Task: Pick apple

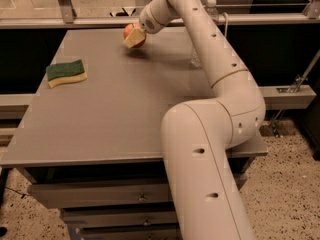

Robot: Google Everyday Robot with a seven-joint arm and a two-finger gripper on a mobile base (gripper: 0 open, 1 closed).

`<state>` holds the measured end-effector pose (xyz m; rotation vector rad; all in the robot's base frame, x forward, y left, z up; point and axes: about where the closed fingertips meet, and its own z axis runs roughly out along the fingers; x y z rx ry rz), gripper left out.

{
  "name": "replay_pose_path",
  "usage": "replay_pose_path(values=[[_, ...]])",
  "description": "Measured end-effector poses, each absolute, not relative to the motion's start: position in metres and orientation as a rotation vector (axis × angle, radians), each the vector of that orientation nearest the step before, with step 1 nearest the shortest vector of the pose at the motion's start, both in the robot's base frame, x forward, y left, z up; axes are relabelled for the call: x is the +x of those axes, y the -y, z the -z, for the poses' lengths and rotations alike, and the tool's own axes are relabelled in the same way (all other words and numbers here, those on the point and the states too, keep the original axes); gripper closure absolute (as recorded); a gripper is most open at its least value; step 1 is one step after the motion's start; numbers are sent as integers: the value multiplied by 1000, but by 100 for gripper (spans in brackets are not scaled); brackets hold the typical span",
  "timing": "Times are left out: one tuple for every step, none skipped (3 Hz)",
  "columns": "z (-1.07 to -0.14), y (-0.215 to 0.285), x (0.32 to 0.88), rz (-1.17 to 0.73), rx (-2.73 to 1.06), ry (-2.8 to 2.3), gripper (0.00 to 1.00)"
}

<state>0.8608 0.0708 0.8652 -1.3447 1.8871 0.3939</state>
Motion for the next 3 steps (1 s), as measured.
replay_pose_path(values=[[-898, -67, 836, -466, -1337, -1843, 95], [-963, -51, 790, -555, -1271, -1757, 100], [-1036, -25, 724, -672, -1137, -1673, 100]])
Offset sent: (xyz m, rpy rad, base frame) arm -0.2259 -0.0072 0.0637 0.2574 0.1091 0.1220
